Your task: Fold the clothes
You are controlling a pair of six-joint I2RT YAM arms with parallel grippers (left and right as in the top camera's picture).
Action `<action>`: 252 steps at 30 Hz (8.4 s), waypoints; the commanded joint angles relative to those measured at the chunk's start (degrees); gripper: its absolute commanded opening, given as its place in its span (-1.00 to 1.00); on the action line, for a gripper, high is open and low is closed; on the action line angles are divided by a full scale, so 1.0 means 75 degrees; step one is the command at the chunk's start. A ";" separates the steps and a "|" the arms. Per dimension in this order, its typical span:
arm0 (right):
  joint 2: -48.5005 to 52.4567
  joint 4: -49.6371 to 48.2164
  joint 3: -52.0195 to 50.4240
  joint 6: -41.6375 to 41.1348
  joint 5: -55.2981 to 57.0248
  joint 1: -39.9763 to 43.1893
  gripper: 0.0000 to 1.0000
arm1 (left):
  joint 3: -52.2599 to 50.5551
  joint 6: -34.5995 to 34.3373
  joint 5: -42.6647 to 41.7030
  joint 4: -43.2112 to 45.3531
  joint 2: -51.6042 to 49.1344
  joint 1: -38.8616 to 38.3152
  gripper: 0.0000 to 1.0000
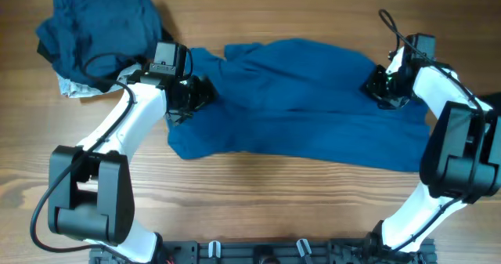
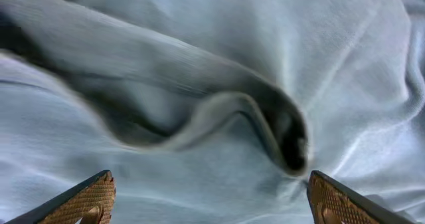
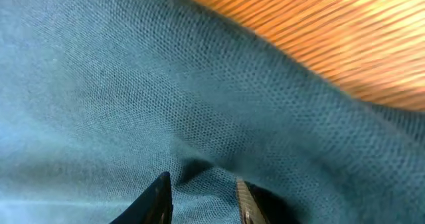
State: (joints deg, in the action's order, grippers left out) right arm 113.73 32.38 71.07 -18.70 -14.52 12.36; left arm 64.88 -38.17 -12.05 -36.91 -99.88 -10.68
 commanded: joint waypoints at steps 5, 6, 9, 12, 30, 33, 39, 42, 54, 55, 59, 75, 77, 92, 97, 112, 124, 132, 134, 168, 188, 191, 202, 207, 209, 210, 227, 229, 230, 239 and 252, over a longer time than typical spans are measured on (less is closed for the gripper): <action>0.0315 0.1475 0.1169 0.0280 0.1224 0.0513 -0.42 | 0.0012 0.0469 -0.0052 0.0221 -0.0055 -0.0020 0.82; 0.0306 0.1781 0.1483 0.0303 0.1035 0.0504 -0.41 | 0.0058 0.0466 -0.0079 0.0303 -0.0055 -0.0017 0.82; 0.0306 0.2754 0.2661 0.0880 -0.0044 0.0443 0.21 | 0.0580 0.0460 -0.0338 0.0729 -0.0055 -0.0017 0.77; 0.0300 0.3360 0.3375 0.1440 -0.1070 0.0329 0.59 | 0.1358 0.0460 -0.0326 0.0956 -0.0055 -0.0017 0.69; 0.0294 0.4704 0.3357 0.0242 -0.1542 -0.3893 -0.48 | 0.2017 0.0460 0.0300 0.3882 -0.1664 0.0012 0.51; 0.0297 0.4360 0.3334 -0.0431 -0.1300 -0.4651 -0.50 | 0.2017 0.0460 0.0361 0.4211 -0.1696 0.0012 0.44; 0.0297 0.4328 0.3334 -0.1105 -0.1139 -0.5295 -0.52 | 0.2017 0.0460 0.0329 0.4785 -0.2331 0.0015 0.64; 0.0294 0.4546 0.3334 -0.1093 -0.0874 -0.5205 -0.46 | 0.2022 0.0463 0.0329 0.4902 -0.2731 0.0026 0.64; 0.0294 0.4776 0.3337 -0.0697 -0.0769 -0.4602 -0.14 | 0.2057 0.0466 0.0128 0.4552 -0.3485 -0.0026 0.14; 0.0294 0.4776 0.3337 -0.0688 -0.0769 -0.4572 -0.14 | 0.2057 0.0466 0.0128 0.4465 -0.3485 -0.0026 0.10; 0.0291 0.4768 0.3337 -0.0513 -0.0769 -0.4538 -0.14 | 0.2057 0.0924 0.0128 0.3998 -0.3485 -0.0125 0.25; 0.0294 0.4759 0.3337 -0.0501 -0.0627 -0.4538 -0.14 | 0.2057 0.2495 0.0702 0.2704 -0.3485 -0.0562 -0.58; 0.0291 0.4768 0.3337 -0.0501 -0.0624 -0.4538 -0.14 | 0.2060 0.2489 0.0796 0.2675 -0.3465 -0.0562 -0.78; 0.0294 0.4532 0.3334 -0.0927 -0.0230 -0.4538 -0.28 | 0.2060 0.1116 0.1918 -0.0938 -0.1469 -0.0545 -0.92; 0.0294 0.4555 0.3328 -0.0924 -0.0236 -0.4538 -0.27 | 0.2060 0.0831 0.2063 -0.2101 -0.1469 -0.0475 -0.92; 0.0294 0.4514 0.3328 -0.0903 -0.0239 -0.4540 -0.22 | 0.2060 0.1588 -0.0023 0.0356 -0.2142 0.1105 0.36; 0.0294 0.4494 0.3328 -0.0903 -0.0242 -0.4540 -0.17 | 0.2060 0.2463 -0.0475 0.1174 -0.2506 0.0087 0.34; 0.0294 0.4599 0.3328 -0.0895 -0.0239 -0.4540 -0.17 | 0.2060 0.2465 -0.0478 0.1282 -0.3249 -0.0248 0.37; 0.0294 0.4599 0.3328 -0.0901 -0.0239 -0.4540 -0.17 | 0.2060 0.2468 -0.0475 0.1297 -0.3337 -0.0300 0.35; 0.0294 0.4269 0.3319 -0.0941 0.0364 -0.4552 -0.53 | 0.4811 0.3083 0.3066 -0.0833 -0.2259 -0.1125 -0.92; 0.0294 0.4036 0.2815 -0.1116 0.0329 -0.4552 -0.44 | 0.4809 0.2859 0.2226 -0.0734 -0.2672 -0.0854 0.49; 0.0294 0.4086 0.2815 -0.1107 0.0329 -0.4552 -0.43 | 0.4806 0.2818 0.1198 -0.0586 -0.2999 -0.0420 0.54; 0.0294 0.4097 0.2815 -0.1107 0.0213 -0.4552 -0.42 | 0.4809 0.1032 -0.0935 0.0507 -0.3544 0.0003 0.43; 0.0294 0.4191 0.2815 -0.1102 0.0216 -0.4552 -0.43 | 0.4809 0.0090 -0.0793 0.0271 -0.3791 0.0047 0.33; 0.0294 0.4194 0.2815 -0.1102 0.0216 -0.4552 -0.42 | 0.4809 -0.0189 -0.0793 0.0184 -0.3905 0.0085 0.36; 0.0294 0.4197 0.2815 -0.1099 0.0216 -0.4552 -0.42 | 0.4809 -0.0271 -0.0790 0.0187 -0.3969 0.0108 0.36; 0.0294 0.4351 0.2815 -0.0927 0.0219 -0.4552 -0.42 | 0.4809 -0.0370 -0.0778 0.1309 -0.4197 0.0172 0.31; 0.0294 0.4380 0.2815 -0.0924 0.0219 -0.4552 -0.42 | 0.4809 -0.0379 -0.0796 0.1387 -0.4293 0.0192 0.29; 0.0294 0.4383 0.2815 -0.0924 0.0219 -0.4552 -0.42 | 0.4809 -0.0379 -0.0825 0.1381 -0.4406 0.0198 0.29; 0.0294 0.4406 0.2815 -0.0909 0.0219 -0.4552 -0.42 | 0.4809 -0.0373 -0.1043 0.1609 -0.4686 0.0245 -0.55; 0.0294 0.4261 0.2815 -0.0956 0.0571 -0.4549 -0.42 | 0.4811 0.0927 -0.1078 0.0988 -0.3497 0.0414 -0.92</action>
State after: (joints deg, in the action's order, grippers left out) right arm 115.72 65.06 92.79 -26.09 -12.69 -21.65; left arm 100.25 -37.89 -19.62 -27.97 -133.08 -7.49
